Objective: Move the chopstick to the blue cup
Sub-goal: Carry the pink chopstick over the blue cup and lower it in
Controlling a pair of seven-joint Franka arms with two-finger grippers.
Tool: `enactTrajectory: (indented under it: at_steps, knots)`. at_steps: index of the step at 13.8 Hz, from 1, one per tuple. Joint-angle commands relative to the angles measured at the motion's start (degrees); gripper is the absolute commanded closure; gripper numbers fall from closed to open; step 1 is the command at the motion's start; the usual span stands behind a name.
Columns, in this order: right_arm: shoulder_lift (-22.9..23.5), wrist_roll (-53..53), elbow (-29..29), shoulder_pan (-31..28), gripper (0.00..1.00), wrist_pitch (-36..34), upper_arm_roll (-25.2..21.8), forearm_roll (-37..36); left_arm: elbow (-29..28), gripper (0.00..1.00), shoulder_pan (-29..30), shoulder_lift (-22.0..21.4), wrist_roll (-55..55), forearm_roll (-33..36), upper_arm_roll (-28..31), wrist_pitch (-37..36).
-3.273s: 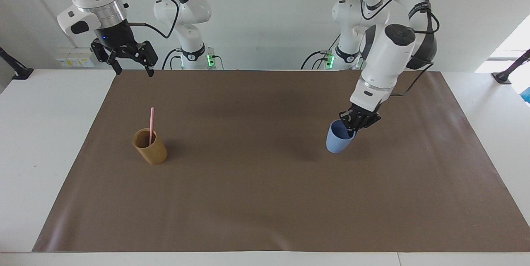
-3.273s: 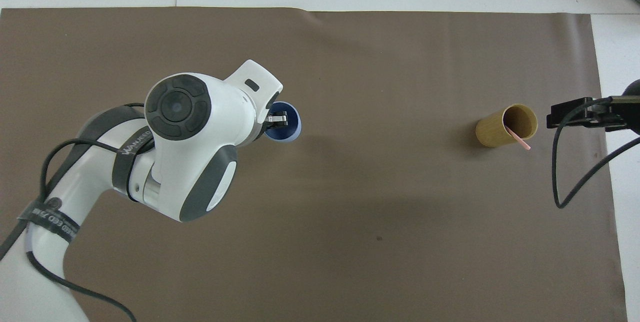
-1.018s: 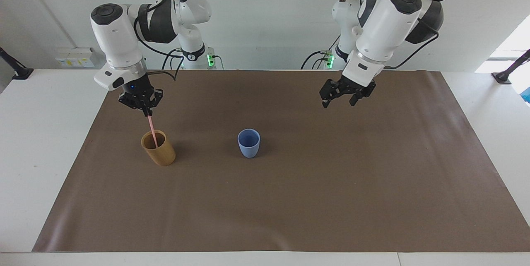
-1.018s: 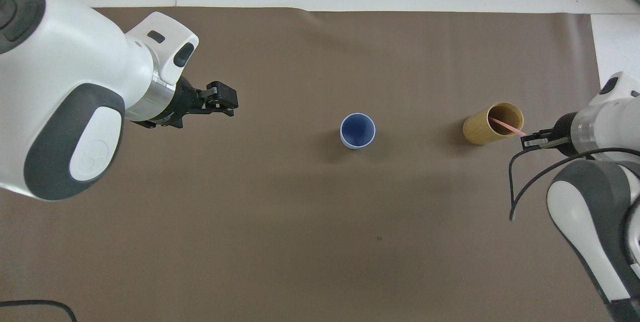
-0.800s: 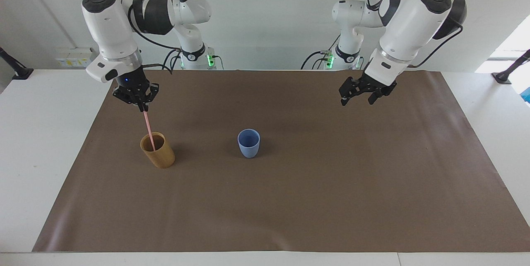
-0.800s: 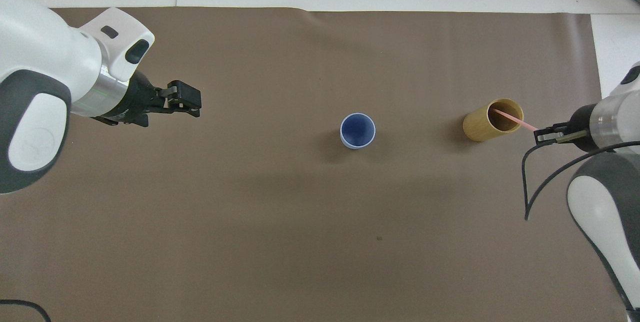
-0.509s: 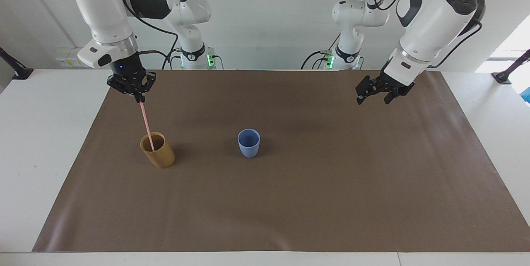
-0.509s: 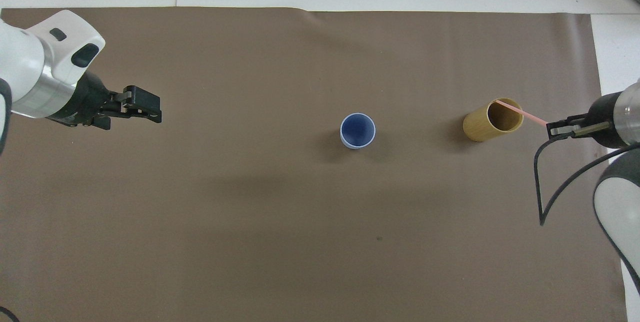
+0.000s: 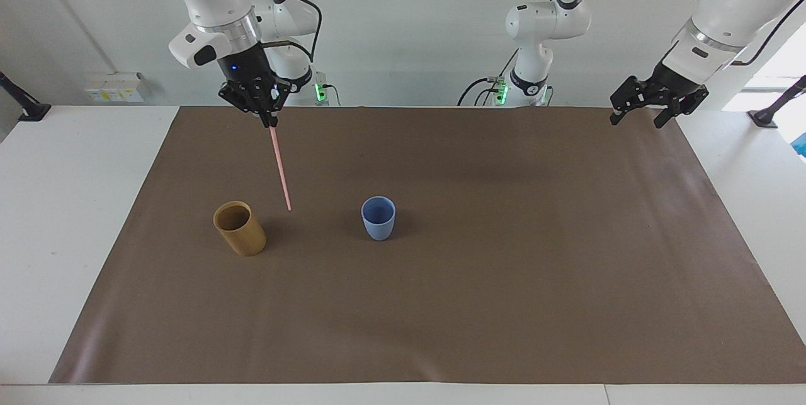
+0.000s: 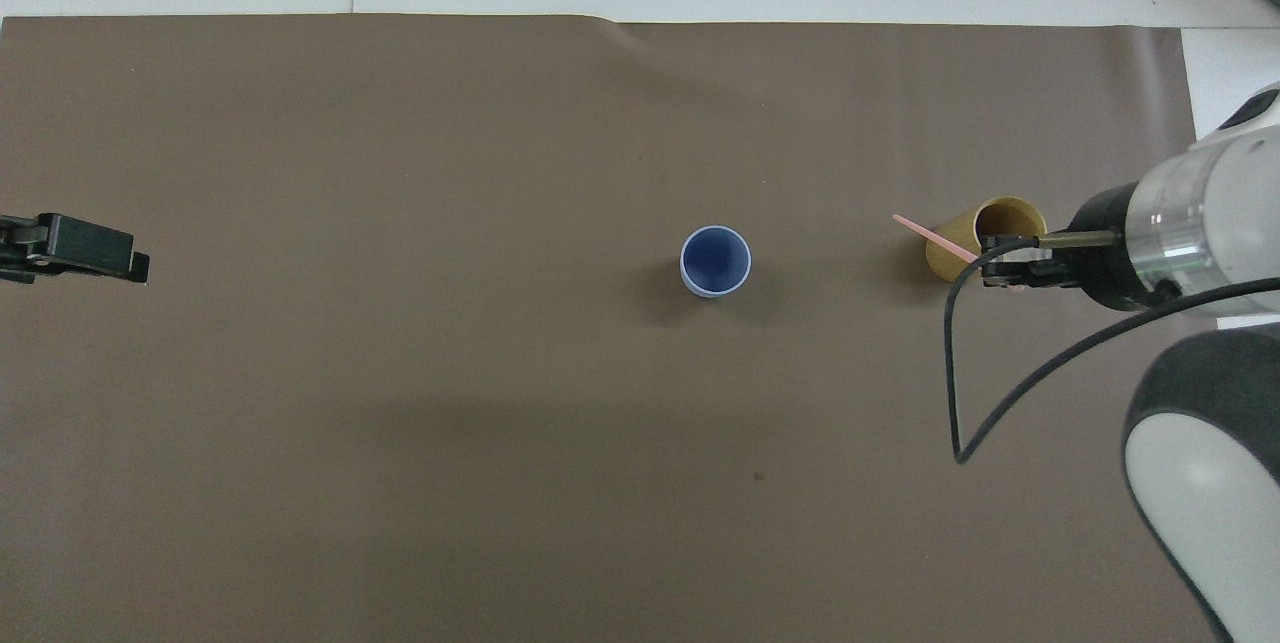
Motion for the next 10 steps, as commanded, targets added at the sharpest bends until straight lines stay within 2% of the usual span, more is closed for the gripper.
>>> enactTrajectory:
  at_steps: [1, 4, 10]
  knots:
    - [4.88, 9.87, 5.21, -0.55, 1.00, -1.24, 4.96, 1.45, -2.47, 0.00, 0.43, -1.67, 0.70, 1.85, -0.54, -0.16]
    - [8.06, 17.88, 7.34, 2.16, 1.00, -1.15, 7.78, 1.19, -2.30, 0.00, 0.51, -1.49, -0.35, 1.94, -0.54, -0.08]
    - [10.96, 25.98, 7.43, 6.83, 1.00, -0.98, 7.88, 2.51, -1.95, 0.00, 0.42, -1.23, -0.09, 1.85, -0.54, 0.01]
